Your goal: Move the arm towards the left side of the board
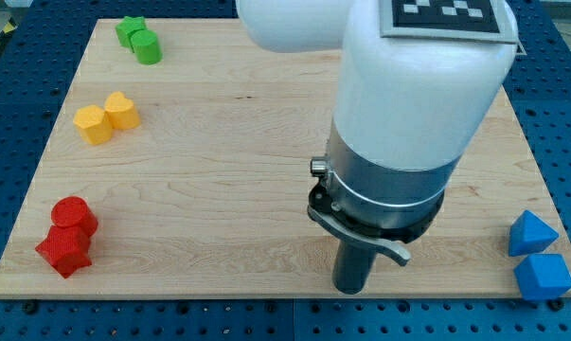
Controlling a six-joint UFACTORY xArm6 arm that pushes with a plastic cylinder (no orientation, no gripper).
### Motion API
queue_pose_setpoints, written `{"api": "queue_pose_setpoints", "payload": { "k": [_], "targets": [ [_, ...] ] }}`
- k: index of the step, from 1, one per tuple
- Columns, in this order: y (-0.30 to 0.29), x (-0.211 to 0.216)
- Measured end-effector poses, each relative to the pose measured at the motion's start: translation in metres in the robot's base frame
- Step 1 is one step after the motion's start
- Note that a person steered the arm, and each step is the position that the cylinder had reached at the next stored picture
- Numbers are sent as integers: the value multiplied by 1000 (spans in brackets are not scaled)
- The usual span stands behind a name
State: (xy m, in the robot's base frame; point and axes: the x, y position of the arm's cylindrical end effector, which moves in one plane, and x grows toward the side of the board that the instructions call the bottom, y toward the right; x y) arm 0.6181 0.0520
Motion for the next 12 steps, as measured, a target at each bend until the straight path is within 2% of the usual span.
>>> {"api": "queue_pose_setpoints", "payload": {
  "k": [1, 4, 7, 8, 9, 10, 12],
  "targets": [
    [-21, 0],
    [-29, 0],
    [-54, -33],
    [-99, -33],
    [-123, -41],
    [-128, -73],
    [-196, -82]
  ]
}}
